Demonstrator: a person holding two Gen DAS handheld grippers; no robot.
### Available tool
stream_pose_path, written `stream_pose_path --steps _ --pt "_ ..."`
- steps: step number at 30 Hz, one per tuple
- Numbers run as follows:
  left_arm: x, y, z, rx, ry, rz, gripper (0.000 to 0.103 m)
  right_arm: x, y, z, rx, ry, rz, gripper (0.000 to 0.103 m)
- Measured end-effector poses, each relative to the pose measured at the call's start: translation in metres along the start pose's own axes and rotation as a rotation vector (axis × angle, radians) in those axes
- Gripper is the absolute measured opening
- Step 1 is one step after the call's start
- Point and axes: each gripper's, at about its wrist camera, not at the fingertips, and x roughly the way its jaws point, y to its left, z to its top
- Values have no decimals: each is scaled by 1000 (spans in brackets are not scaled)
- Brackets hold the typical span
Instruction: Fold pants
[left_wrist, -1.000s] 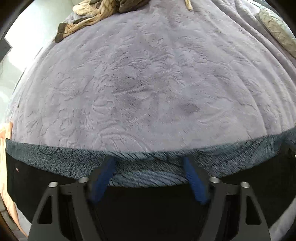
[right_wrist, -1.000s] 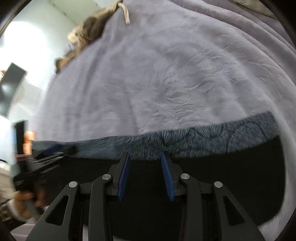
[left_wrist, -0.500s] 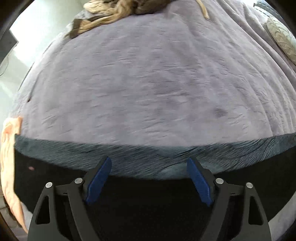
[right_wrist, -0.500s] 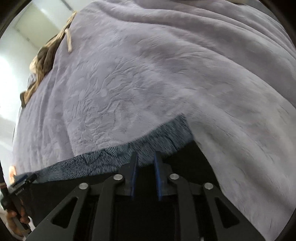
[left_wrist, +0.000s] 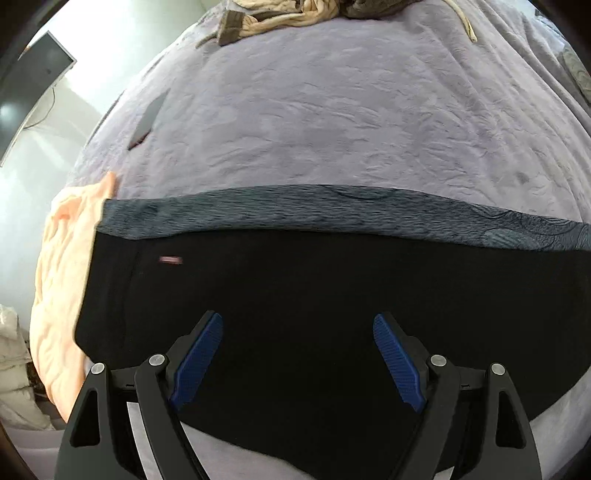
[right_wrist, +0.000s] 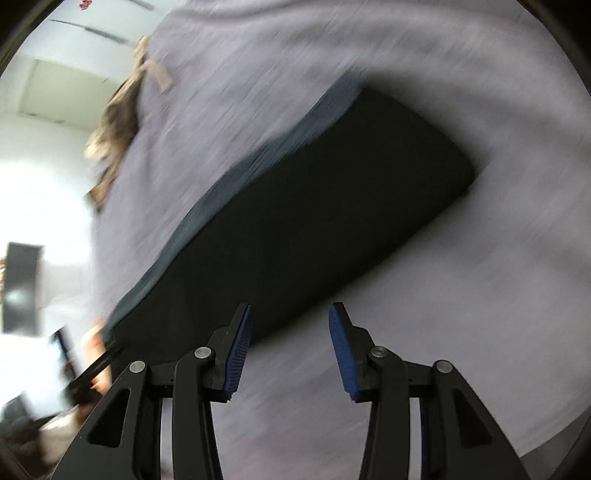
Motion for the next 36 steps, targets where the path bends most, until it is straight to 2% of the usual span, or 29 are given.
stream_pose_path --steps 3,7,9,10,11,13,17,25,28,29,30,32,36 --pt "1 26 -4 3 -9 6 85 33 44 -38 -46 127 159 47" --pt "17 62 -10 -15 4 58 85 88 99 -74 -67 270 333 47" --pt "34 84 -14 -50 28 37 85 122 124 -93 -60 348 401 47" --pt "44 94 -16 -80 42 0 95 137 133 -100 -45 374 424 47" --pt "49 99 -17 -100 42 -5 103 151 141 -104 -24 398 457 47" --pt "58 107 -17 -114 49 -46 103 176 154 -113 15 438 505 47" --pt "59 105 -19 -66 17 -48 103 202 166 -125 27 469 503 48" --pt "59 104 -21 -75 11 -61 103 221 172 -131 74 479 559 48" --pt "60 105 -21 -75 17 -64 103 228 185 -129 40 518 523 48" --pt "60 105 -21 -76 19 -65 103 229 192 -128 9 532 492 40" --pt "60 105 -20 -77 20 -67 103 225 200 -127 -37 528 470 24" --pt "61 110 -14 -76 19 -73 103 213 214 -126 -134 505 451 11" --pt "63 112 -13 -76 16 -72 103 203 220 -132 -230 464 388 8"
